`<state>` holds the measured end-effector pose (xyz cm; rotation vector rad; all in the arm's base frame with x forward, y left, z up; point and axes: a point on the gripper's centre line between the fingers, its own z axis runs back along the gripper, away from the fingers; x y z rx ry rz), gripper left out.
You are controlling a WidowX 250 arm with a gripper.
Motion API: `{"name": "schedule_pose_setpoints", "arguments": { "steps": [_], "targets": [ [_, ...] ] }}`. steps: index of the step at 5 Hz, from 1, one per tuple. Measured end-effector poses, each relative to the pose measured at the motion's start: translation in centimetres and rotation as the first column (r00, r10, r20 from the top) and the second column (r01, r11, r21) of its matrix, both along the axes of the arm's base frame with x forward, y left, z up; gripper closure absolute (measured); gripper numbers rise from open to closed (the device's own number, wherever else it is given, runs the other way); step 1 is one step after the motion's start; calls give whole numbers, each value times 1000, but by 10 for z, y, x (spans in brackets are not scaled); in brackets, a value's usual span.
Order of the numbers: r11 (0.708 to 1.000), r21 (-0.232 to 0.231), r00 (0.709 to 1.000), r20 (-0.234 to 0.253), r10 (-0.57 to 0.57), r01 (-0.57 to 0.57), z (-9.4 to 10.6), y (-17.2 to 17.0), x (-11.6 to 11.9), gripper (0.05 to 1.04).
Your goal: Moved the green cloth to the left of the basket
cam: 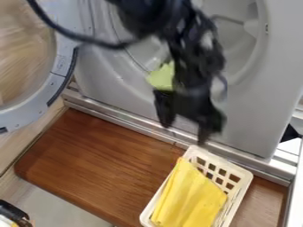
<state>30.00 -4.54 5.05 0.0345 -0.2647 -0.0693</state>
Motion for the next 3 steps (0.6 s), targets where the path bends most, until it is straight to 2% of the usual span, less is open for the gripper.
{"name": "schedule_pose_setpoints", "arguments": {
  "steps": [1, 2, 3],
  "targets": [
    [999, 44, 992, 129, 9, -15, 28, 24, 39, 83],
    [997, 78, 974, 225, 9, -27, 37, 34, 63, 83],
    [991, 127, 968, 253, -2, -31, 32, 40, 80, 83]
  ]
}}
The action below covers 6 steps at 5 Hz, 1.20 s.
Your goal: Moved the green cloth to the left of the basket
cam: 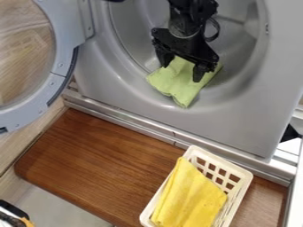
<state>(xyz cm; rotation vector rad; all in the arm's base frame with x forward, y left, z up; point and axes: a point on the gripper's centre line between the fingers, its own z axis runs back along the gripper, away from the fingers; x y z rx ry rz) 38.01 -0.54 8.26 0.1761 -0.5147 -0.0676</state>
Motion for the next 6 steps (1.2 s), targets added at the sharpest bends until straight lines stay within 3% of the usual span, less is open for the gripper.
{"name": "schedule_pose_setpoints", "arguments": {
  "steps": [2, 3, 4, 5, 6],
  "targets": [
    [999, 16, 997, -60, 52, -51, -36, 15, 13, 86],
    [998, -33, 996, -78, 47, -49, -39, 20, 16, 131],
    [998, -56, 996, -87, 11, -16, -40, 16, 11, 410],
    [996, -86, 997, -81, 22, -29, -28, 26, -7, 717],
    [994, -104, 996, -88, 25, -34, -20, 33, -27, 930]
  ]
}}
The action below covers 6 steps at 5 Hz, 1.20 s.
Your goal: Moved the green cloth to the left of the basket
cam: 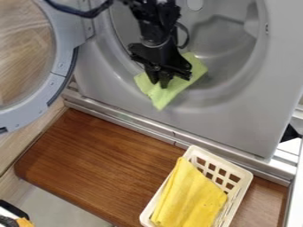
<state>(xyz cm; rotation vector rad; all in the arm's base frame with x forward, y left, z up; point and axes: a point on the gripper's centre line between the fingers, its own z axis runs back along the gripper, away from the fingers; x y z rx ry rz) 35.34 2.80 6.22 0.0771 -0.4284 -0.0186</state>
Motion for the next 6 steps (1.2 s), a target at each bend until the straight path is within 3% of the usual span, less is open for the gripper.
{"name": "schedule_pose_setpoints", "arguments": {
  "steps": [1, 2, 3, 4, 5, 6],
  "targets": [
    [999, 21, 999, -28, 25, -24, 10, 9, -29, 1020],
    [997, 29, 994, -78, 75, -73, 6, 22, -63, 1029],
    [992, 27, 981, -141, 130, -127, -13, 38, -90, 1029],
    [985, 4, 963, -209, 168, -171, -43, 43, -102, 1029],
    [984, 12, 948, -267, 174, -177, -67, 35, -107, 1029],
    [990, 9, 949, -285, 136, -139, -80, 19, -105, 1014]
  ]
}}
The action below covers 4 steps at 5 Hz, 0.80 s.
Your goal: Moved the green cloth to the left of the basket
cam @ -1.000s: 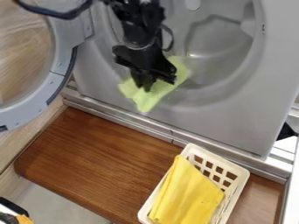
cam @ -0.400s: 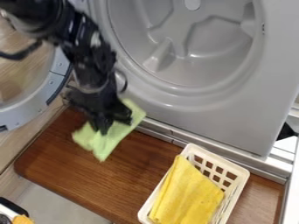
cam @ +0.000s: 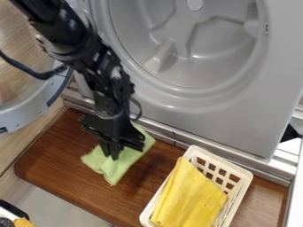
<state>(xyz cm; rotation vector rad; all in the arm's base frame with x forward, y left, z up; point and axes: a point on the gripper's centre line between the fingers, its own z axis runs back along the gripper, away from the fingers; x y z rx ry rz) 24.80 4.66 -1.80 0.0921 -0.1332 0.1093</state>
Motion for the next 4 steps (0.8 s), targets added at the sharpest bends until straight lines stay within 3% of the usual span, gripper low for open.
{"name": "schedule_pose_setpoints", "arguments": {
  "steps": [1, 3, 4],
  "targets": [
    [1000, -1, 1000, 9, -13, 13, -1, -6, 3, 869],
    [998, -18, 998, 15, -59, 59, 4, -17, 6, 290],
    [997, -35, 998, 21, -65, 66, 10, -20, 9, 75]
  ]
}}
